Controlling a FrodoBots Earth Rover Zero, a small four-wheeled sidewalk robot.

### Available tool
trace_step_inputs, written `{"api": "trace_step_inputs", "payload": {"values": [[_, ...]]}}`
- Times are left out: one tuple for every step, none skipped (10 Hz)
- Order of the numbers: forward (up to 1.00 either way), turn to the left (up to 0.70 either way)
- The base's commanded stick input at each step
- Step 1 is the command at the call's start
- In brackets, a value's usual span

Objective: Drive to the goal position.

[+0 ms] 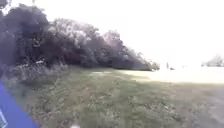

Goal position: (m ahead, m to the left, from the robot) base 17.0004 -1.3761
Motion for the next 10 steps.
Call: {"api": "trace_step_inputs", "payload": {"values": [[0.70,0.00],[0.70,0.00],[0.70,0.00],[0.70,0.00],[0.70,0.00],[0.70,0.00],[0.70,0.00],[0.70,0.00],[0.70,0.00],[0.70,0.00]]}}
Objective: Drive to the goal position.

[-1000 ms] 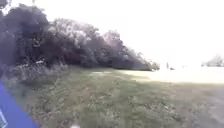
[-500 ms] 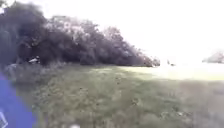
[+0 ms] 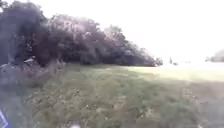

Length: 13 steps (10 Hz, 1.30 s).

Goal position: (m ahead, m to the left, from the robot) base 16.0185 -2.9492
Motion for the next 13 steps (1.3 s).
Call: {"api": "trace_step_inputs", "payload": {"values": [[0.70,0.00],[0.70,0.00],[0.70,0.00],[0.70,0.00],[0.70,0.00],[0.70,0.00],[0.70,0.00],[0.70,0.00],[0.70,0.00],[0.70,0.00],[0.70,0.00],[0.70,0.00],[0.70,0.00]]}}
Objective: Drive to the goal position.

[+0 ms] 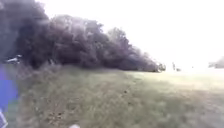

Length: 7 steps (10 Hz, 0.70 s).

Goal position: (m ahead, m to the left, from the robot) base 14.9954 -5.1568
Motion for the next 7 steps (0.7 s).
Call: {"api": "trace_step_inputs", "payload": {"values": [[0.70,0.00],[0.40,0.00],[0.10,0.00],[0.00,0.00],[0.00,0.00],[0.00,0.00],[0.00,0.00]]}}
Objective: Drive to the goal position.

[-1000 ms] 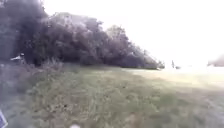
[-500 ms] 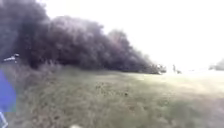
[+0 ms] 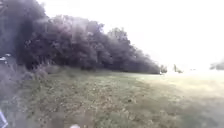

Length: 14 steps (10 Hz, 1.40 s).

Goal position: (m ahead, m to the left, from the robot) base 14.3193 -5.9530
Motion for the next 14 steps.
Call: {"api": "trace_step_inputs", "payload": {"values": [[0.00,0.00],[0.00,0.00],[0.00,0.00],[0.00,0.00],[0.00,0.00],[0.70,0.00],[0.70,0.00],[0.70,0.00],[0.70,-0.25],[0.70,-0.33],[0.70,-0.35],[0.70,-0.35],[0.70,-0.35],[0.70,-0.35]]}}
